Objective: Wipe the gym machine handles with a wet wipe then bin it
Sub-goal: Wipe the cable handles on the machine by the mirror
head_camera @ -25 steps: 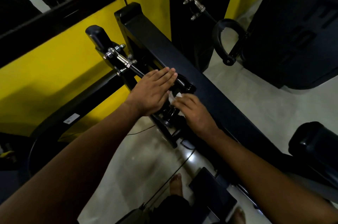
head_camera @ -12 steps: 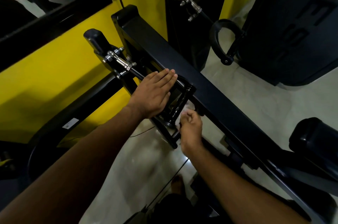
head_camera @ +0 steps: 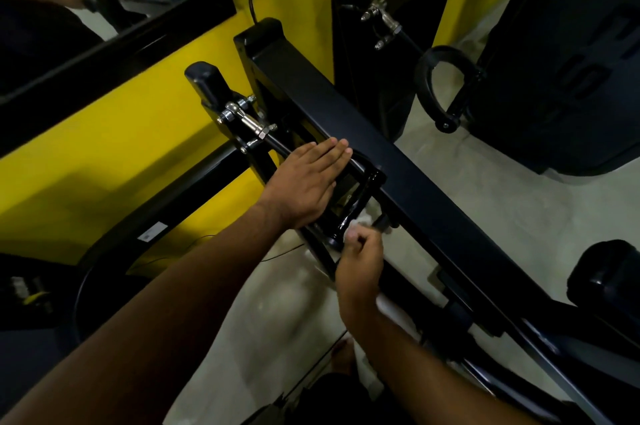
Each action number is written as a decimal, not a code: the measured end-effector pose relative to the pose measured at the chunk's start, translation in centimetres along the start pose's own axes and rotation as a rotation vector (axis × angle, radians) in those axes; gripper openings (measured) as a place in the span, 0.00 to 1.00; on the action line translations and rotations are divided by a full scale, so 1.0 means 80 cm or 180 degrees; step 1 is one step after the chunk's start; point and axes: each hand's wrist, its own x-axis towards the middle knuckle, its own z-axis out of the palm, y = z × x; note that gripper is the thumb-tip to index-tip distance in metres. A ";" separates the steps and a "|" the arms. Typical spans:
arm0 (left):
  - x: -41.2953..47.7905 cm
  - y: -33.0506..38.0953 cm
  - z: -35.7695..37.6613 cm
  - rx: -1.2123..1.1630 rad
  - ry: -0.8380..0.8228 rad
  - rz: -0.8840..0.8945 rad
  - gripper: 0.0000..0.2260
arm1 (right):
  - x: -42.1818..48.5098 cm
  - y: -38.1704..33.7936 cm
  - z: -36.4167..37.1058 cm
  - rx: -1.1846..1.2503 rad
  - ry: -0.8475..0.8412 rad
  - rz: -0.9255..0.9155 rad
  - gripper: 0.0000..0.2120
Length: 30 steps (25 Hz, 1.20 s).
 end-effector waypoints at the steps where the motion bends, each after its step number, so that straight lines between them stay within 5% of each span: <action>1: 0.000 0.000 0.001 -0.0009 0.0005 -0.0005 0.27 | -0.006 0.006 -0.008 -0.0330 -0.0208 -0.0583 0.08; 6: -0.001 -0.004 -0.001 -0.0120 0.0039 0.0046 0.27 | 0.054 -0.001 -0.052 -0.2540 -0.2074 -0.3369 0.19; 9: 0.001 -0.006 0.000 -0.0180 0.0069 0.0111 0.26 | 0.116 -0.053 -0.043 -0.3593 -0.2867 -0.4155 0.17; 12: 0.000 -0.008 0.001 -0.0218 0.0100 0.0148 0.26 | 0.133 -0.090 -0.034 -0.4071 -0.3019 -0.3637 0.18; 15: 0.000 -0.008 0.002 -0.0177 0.0127 0.0188 0.26 | 0.137 -0.091 -0.038 -0.4081 -0.3171 -0.4156 0.19; 19: 0.000 -0.008 0.004 -0.0199 0.0100 0.0141 0.26 | 0.144 -0.093 -0.033 -0.4238 -0.2887 -0.3458 0.22; 23: 0.000 -0.007 0.004 -0.0139 0.0115 0.0153 0.26 | 0.152 -0.084 -0.046 -0.3936 -0.2905 -0.3940 0.15; 27: 0.000 -0.005 0.003 -0.0163 0.0117 0.0082 0.26 | 0.142 -0.040 -0.059 -0.2626 -0.1514 -0.3045 0.14; 30: 0.000 -0.005 0.004 -0.0078 0.0148 0.0089 0.26 | 0.075 -0.016 -0.031 -0.1096 -0.0363 -0.1631 0.09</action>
